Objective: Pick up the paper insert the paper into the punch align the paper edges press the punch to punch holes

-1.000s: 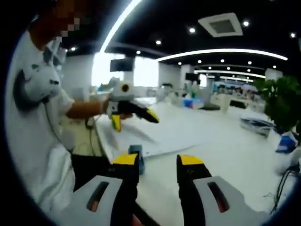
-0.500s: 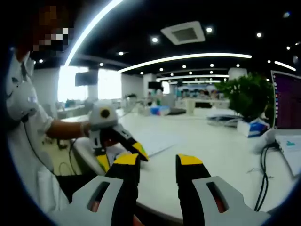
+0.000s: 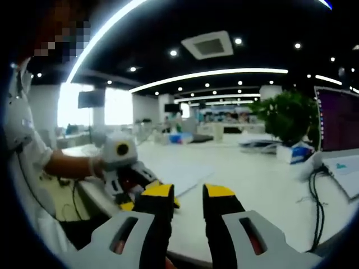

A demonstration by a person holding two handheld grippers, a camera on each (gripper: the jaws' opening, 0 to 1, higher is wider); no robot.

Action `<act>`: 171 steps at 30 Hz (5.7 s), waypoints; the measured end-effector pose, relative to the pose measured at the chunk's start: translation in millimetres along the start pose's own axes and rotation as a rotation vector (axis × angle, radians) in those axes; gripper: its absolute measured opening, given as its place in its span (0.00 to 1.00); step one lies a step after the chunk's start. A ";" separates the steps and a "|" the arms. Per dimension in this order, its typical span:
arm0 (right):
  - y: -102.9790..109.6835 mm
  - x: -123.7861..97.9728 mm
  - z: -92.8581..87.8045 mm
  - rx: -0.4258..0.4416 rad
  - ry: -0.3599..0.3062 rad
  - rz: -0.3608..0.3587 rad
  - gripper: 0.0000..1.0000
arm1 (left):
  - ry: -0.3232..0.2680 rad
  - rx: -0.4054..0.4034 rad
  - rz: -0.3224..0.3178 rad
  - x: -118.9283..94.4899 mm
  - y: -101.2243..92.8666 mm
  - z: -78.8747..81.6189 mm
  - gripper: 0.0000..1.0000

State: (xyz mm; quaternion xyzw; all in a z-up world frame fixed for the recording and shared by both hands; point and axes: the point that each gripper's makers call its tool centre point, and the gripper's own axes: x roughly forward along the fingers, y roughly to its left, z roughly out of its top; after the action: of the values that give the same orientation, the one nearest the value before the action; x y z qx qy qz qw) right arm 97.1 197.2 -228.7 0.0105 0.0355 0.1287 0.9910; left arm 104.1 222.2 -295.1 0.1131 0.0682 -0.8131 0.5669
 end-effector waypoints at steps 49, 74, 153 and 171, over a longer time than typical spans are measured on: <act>21.3 40.4 -48.7 0.178 0.029 -0.107 0.01 | -0.006 -0.029 -0.027 0.9 -4.4 0.2 0.25; 35.5 22.3 10.6 -0.033 -0.033 -0.075 0.10 | 0.001 -0.082 -0.019 1.4 0.6 1.4 0.33; 71.3 14.3 -80.0 -0.128 0.290 0.792 0.22 | 0.042 -0.136 0.426 -147.6 77.8 -51.5 0.54; 60.8 22.3 -79.0 -0.122 0.310 0.836 0.22 | 0.046 -0.151 0.497 -155.9 91.2 -53.1 0.54</act>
State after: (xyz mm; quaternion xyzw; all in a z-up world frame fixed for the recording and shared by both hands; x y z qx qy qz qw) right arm 97.4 262.6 -307.2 -0.0540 0.1688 0.5200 0.8356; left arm 247.0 344.5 -304.0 0.1023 0.1120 -0.6387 0.7544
